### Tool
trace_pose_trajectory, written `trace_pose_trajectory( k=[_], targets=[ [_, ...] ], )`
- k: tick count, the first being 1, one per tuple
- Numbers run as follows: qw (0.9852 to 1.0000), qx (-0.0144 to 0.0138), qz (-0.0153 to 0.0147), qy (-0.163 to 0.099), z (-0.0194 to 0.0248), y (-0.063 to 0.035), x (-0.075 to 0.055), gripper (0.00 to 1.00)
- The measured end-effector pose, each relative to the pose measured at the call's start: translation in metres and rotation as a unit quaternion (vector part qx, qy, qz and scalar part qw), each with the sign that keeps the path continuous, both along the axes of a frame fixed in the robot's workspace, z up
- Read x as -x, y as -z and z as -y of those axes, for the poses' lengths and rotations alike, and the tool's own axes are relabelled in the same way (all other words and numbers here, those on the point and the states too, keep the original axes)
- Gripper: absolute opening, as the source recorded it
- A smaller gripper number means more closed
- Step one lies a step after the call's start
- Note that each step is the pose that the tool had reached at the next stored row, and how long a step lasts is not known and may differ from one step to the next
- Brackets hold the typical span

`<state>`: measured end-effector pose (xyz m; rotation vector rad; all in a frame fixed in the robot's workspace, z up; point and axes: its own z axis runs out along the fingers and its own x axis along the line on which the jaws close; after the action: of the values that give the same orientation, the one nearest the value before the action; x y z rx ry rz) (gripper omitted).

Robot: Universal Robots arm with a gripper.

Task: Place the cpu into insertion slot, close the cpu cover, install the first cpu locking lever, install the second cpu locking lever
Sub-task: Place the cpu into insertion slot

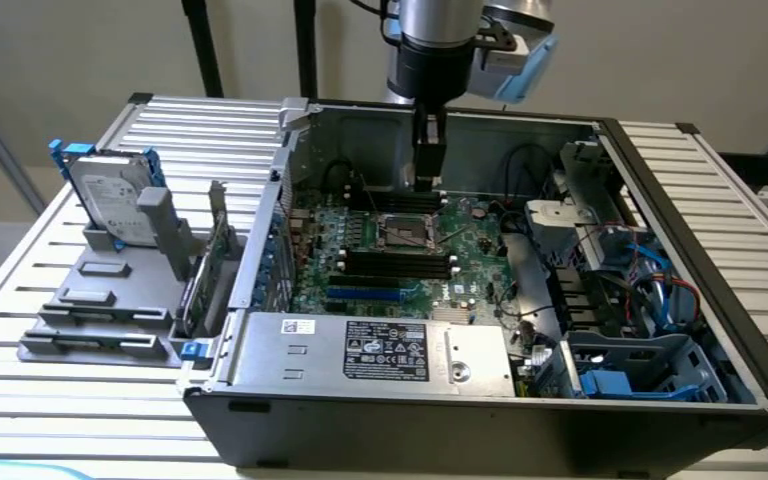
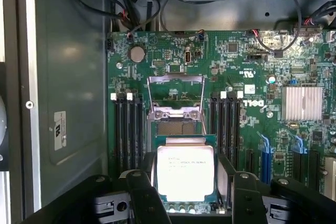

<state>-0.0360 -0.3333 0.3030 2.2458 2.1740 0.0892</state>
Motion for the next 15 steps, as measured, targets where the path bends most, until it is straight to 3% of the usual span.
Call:
trace_pose_trajectory(
  k=[15],
  targets=[
    [1.0,0.0,0.0,0.0,0.0,0.0272,0.003,0.55]
  ],
)
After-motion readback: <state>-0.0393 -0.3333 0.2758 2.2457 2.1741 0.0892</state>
